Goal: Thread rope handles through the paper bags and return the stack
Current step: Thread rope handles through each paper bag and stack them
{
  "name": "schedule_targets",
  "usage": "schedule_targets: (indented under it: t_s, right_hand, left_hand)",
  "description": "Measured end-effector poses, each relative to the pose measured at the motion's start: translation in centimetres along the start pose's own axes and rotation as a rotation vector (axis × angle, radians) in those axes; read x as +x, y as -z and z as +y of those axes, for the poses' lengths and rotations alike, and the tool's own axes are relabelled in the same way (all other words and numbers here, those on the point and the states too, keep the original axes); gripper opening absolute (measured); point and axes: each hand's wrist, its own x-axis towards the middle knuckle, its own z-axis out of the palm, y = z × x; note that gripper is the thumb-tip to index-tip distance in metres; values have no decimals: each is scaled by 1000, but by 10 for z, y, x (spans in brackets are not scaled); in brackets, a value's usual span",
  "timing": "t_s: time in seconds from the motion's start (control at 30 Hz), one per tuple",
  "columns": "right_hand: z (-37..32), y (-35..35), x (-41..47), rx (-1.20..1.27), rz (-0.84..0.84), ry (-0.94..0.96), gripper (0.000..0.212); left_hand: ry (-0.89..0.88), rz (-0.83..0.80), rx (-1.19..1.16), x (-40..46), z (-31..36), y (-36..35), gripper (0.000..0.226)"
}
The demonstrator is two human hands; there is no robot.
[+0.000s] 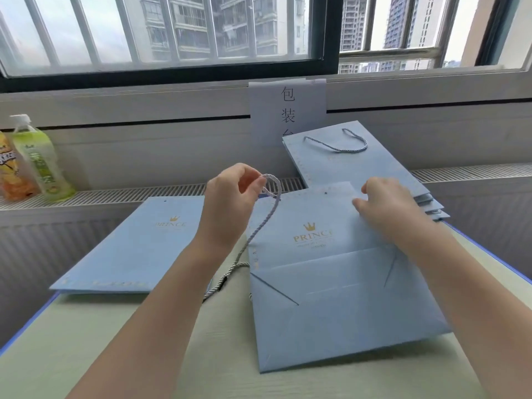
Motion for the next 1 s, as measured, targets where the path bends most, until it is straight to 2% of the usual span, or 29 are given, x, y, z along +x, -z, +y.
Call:
schedule_targets:
  t_s: [0.03, 0.1, 0.17, 0.2, 0.27, 0.4, 0.5, 0.6, 0.7, 0.8, 0.87, 0.93, 1.0]
  right_hand:
    - [-5, 0, -4, 46, 43, 47, 34]
    - [-18, 2, -14, 308, 49, 205, 32]
    - [-36, 6, -30, 629, -97, 361, 28]
    - [-43, 6, -36, 723, -156, 421, 25]
    - [-49, 2, -40, 804, -158, 482, 18]
    - [-44, 5, -35, 1034, -185, 366, 15]
    - [-36, 12, -29, 1214, -156, 253, 16]
    - [-31, 12, -23, 1121, -25, 219, 20]
    - [-30, 6, -21, 1039, 67, 208, 21]
    - [-28, 4, -19, 806, 199, 283, 20]
    - [-30, 3, -21, 706, 139, 410, 17]
    - [-34, -2, -27, 695, -55, 513, 23]
    - [-39, -11, -31, 610, -140, 590, 28]
  left_hand:
    - [-28, -30, 28, -3, 1, -4, 11]
    - [-57, -76, 58, -8, 4, -13, 12]
    - [-48, -132, -16, -12, 8, -18, 12]
    - [-37, -161, -80, -13, 10, -20, 10]
    - [-8, -194, -175, -14, 14, -20, 10]
    - [69, -185, -266, -11, 17, -15, 4]
    - [168, -185, -380, -8, 12, -10, 10]
    - [251, -182, -460, -8, 10, -10, 12]
    - [250, -181, -465, -10, 12, -13, 10]
    - [271, -179, -484, -13, 14, -19, 10]
    - [300, -195, -497, -14, 14, -22, 13]
    - [314, -268, -512, -15, 13, -26, 8]
    - [338, -328, -552, -16, 13, -27, 8]
